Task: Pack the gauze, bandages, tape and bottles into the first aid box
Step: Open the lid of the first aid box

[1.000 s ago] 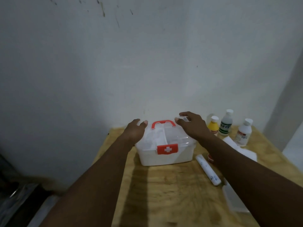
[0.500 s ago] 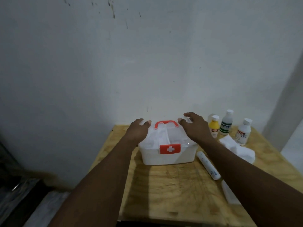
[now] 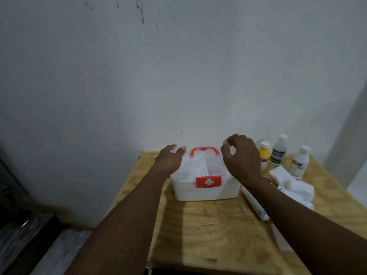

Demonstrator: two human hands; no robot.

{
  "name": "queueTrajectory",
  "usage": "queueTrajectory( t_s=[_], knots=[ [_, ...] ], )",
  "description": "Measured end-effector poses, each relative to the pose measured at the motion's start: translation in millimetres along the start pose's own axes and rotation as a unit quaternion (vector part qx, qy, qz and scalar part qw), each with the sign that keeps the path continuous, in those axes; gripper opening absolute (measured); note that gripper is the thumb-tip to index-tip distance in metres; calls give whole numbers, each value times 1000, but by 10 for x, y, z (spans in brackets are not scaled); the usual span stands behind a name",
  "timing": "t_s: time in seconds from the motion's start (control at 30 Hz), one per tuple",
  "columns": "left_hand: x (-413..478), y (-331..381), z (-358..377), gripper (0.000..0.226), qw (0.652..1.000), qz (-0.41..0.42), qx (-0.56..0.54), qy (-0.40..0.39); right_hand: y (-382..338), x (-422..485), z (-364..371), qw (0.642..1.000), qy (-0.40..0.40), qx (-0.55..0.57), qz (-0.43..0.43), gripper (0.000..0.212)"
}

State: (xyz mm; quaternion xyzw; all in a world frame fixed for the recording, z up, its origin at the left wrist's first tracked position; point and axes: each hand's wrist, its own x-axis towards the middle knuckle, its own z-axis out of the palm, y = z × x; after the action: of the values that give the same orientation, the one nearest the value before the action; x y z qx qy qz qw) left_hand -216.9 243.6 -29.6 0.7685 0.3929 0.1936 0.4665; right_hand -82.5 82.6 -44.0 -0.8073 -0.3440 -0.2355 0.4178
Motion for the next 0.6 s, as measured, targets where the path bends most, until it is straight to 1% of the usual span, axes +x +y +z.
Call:
queueTrajectory(
  t_s=[0.07, 0.17, 0.23, 0.3, 0.4, 0.43, 0.5, 0.57, 0.6],
  knots=[
    [15, -3, -12, 61, 1000, -1, 1, -4, -2, -45, -31, 998, -10, -1, -62, 27],
    [32, -12, -18, 61, 1000, -5, 1, -7, 13, -226, -52, 985, -19, -46, -165, 26],
    [44, -16, -11, 61, 1000, -5, 2, -3, 13, -369, -57, 978, -14, -54, -199, 28],
    [50, -12, -1, 60, 1000, -5, 5, -1, -12, -488, -71, 970, -32, -49, -237, 32],
    [60, -11, 2, 60, 1000, -5, 4, -1, -10, -630, -57, 946, -58, -70, -313, 36],
    [61, -11, 1, 60, 1000, -7, 2, -3, 3, -667, -47, 941, -55, -79, -324, 35],
    [59, -17, 5, 61, 1000, -11, -6, -5, 52, -736, -43, 944, -31, -85, -318, 34],
    [65, -22, 9, 61, 1000, -13, -17, -3, 71, -819, -61, 956, -1, -86, -280, 31],
    [64, -23, 10, 61, 1000, -15, -24, -1, 60, -876, -70, 964, 2, -80, -252, 28]
  ],
)
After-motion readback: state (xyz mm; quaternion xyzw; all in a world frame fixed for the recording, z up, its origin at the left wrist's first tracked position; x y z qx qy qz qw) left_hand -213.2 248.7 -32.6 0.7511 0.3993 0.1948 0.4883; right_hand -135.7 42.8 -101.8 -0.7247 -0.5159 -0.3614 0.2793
